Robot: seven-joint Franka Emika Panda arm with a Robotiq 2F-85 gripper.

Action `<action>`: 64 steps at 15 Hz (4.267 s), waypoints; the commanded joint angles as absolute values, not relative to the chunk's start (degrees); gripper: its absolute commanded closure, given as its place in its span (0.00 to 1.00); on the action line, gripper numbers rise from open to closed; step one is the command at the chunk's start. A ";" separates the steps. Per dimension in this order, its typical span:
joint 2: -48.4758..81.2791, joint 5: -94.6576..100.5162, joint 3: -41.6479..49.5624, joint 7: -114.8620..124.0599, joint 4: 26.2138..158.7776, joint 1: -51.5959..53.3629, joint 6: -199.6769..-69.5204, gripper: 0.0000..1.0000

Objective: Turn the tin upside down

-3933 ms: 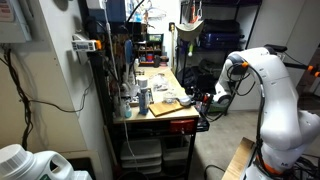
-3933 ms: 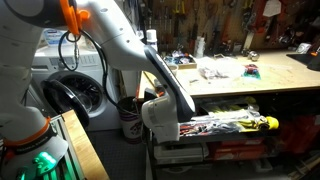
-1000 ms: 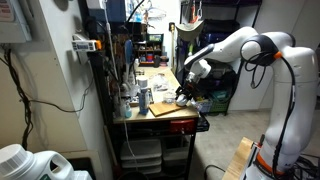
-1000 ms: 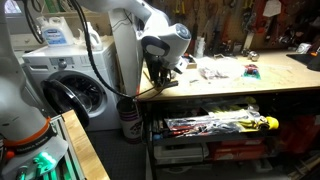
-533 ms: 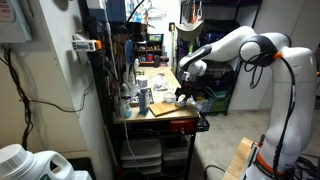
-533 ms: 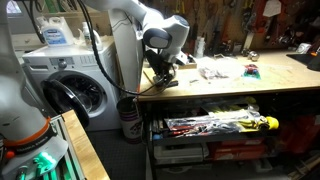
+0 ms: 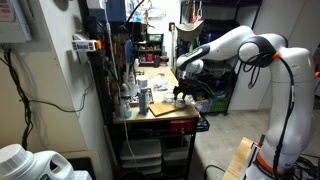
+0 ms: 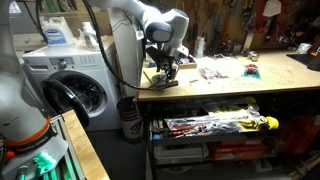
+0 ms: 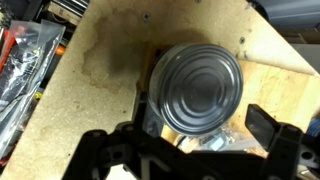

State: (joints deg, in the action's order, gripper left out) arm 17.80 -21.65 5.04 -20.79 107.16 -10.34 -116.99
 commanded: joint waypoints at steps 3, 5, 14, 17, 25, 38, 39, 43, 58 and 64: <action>17.75 -21.37 3.82 -20.86 106.26 -10.84 -117.10 0.00; 17.84 -21.20 3.48 -21.05 106.68 -10.66 -117.14 0.00; 17.32 -16.37 2.97 -20.90 107.77 -9.68 -115.49 0.00; 17.16 -14.10 2.76 -21.14 108.05 -9.30 -115.12 0.00; 17.58 -15.30 2.11 -21.16 107.39 -9.25 -115.58 0.00; 16.76 -14.97 1.86 -21.05 107.05 -8.77 -116.23 0.00; 16.39 -14.79 1.70 -22.38 107.19 -8.83 -116.30 0.00; 15.50 -11.80 1.30 -26.54 106.92 -8.35 -115.21 0.00; 12.66 -1.19 0.84 -28.56 112.46 -6.06 -117.90 0.00; 13.15 1.29 0.68 -29.44 114.01 -6.10 -120.83 0.00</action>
State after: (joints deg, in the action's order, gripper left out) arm 14.25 -0.82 0.42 -29.24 111.16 -6.37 -117.25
